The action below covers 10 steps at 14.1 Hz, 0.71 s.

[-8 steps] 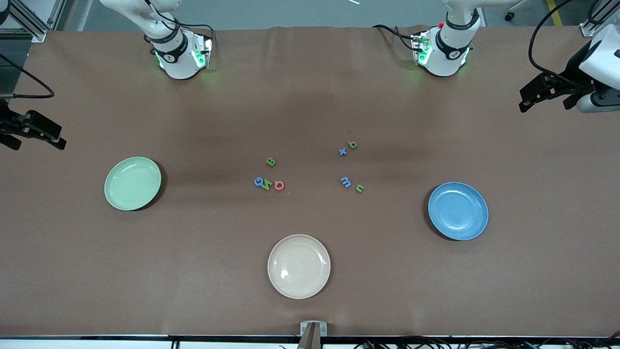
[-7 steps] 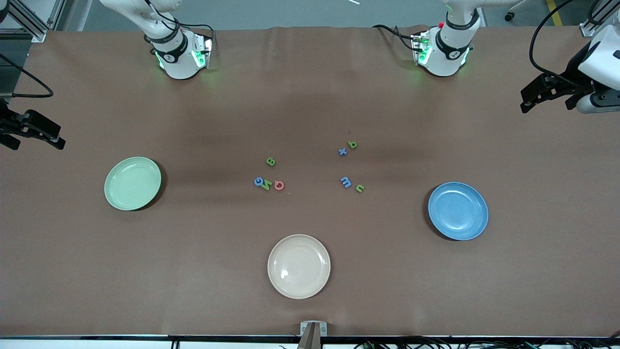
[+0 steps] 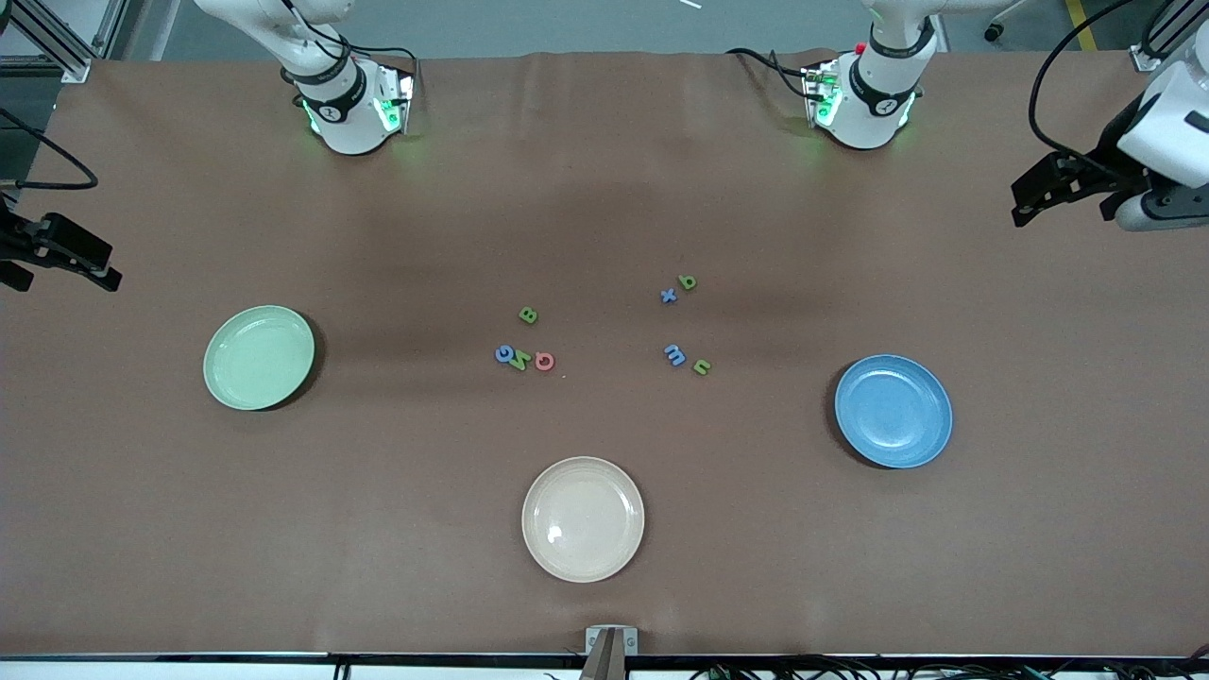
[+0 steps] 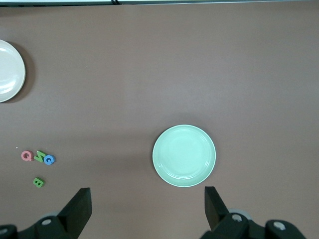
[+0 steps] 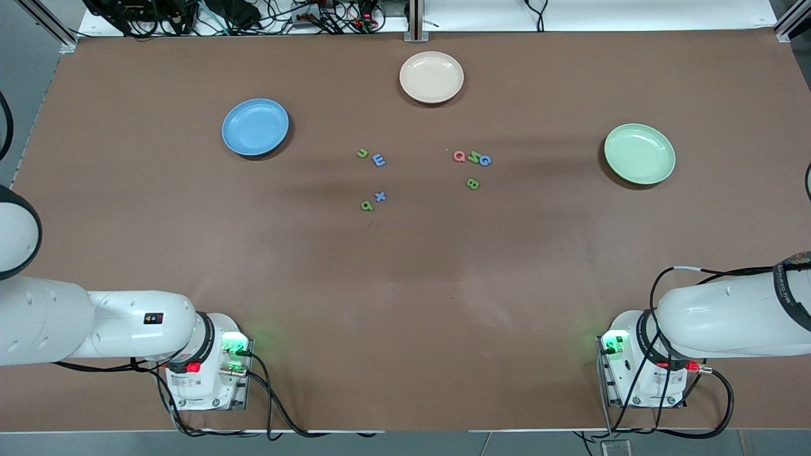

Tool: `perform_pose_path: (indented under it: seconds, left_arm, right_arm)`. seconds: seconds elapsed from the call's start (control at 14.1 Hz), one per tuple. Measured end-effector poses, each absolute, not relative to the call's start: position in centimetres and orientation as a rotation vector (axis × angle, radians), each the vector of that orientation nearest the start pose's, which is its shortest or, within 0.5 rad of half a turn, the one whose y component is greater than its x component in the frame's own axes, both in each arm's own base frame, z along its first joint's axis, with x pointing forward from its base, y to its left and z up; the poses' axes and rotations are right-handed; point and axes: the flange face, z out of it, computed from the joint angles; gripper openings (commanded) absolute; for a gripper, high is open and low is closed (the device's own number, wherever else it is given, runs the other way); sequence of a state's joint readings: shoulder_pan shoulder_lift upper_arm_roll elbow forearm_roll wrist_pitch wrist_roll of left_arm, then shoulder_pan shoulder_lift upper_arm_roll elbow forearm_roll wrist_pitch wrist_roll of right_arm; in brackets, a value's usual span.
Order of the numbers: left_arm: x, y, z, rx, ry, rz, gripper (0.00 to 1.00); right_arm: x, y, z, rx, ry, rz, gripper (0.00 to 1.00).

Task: Sort upper and lower case letters into plates
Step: 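Reach the left gripper toward the letters while the right gripper follows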

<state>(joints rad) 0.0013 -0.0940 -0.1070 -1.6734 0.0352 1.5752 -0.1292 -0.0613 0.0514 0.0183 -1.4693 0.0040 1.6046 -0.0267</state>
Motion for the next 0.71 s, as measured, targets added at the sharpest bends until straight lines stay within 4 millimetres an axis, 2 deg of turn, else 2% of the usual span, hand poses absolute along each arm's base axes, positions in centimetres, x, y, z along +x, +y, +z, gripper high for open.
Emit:
perform_pose_path:
  seconds: [0.21,0.43,0.57,0.71]
  left_arm:
    - [54.8,-9.5,58.4,-3.101,-0.046,0.03,1.0]
    - [57.6,-14.3,51.6,-3.108,-0.214,0.094,1.0]
    - [59.4,-16.8,46.4,-3.11,-0.365,0.131,1.0]
    - [60.6,-20.2,41.0,-3.111,-0.525,0.139,1.0]
  right_arm:
    - [57.4,-2.4,64.6,-3.137,0.025,-0.127,1.0]
    - [57.1,-1.6,64.0,-3.129,0.005,-0.065,1.0]
    - [57.3,0.5,61.8,-3.099,-0.035,-0.004,1.0]
    - [57.9,2.6,58.3,-3.047,-0.045,0.017,1.0]
